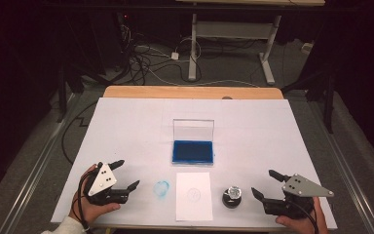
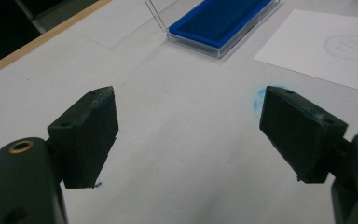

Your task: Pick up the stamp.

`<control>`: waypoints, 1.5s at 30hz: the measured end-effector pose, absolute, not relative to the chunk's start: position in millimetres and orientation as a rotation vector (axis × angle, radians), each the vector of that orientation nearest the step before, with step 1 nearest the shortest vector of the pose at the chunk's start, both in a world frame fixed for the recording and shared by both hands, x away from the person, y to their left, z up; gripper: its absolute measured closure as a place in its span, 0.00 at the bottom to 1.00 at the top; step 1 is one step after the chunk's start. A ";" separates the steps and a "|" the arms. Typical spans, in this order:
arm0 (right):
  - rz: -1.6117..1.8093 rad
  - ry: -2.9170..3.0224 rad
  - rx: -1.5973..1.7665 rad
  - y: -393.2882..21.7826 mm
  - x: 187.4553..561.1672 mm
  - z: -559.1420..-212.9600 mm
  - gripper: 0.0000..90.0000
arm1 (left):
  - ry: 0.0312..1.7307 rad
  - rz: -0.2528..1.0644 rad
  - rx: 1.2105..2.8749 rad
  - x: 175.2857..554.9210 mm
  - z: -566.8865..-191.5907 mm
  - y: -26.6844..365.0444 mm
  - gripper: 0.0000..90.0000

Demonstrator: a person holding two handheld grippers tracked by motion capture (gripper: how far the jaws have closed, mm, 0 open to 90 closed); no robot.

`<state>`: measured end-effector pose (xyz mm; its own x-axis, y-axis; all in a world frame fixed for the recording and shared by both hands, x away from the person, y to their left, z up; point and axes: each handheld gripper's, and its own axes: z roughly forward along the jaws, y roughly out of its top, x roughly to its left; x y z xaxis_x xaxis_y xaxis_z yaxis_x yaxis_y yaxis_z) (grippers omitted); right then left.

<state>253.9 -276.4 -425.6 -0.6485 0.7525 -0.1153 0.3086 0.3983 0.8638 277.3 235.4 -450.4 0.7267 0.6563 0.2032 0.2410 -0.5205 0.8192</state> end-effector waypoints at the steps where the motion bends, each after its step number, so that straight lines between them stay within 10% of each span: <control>1: 1.189 2.167 0.902 -276.0 254.1 -425.3 0.23 | 0.679 0.639 2.102 277.4 -450.7 235.2 0.21; 33: 0.964 2.527 0.836 -219.2 266.1 -410.7 0.24 | 0.668 0.612 2.141 279.1 -454.8 231.3 0.21; 45: 0.814 2.640 0.780 -195.5 278.4 -421.4 0.44 | 0.662 0.601 2.157 279.8 -456.3 231.3 0.21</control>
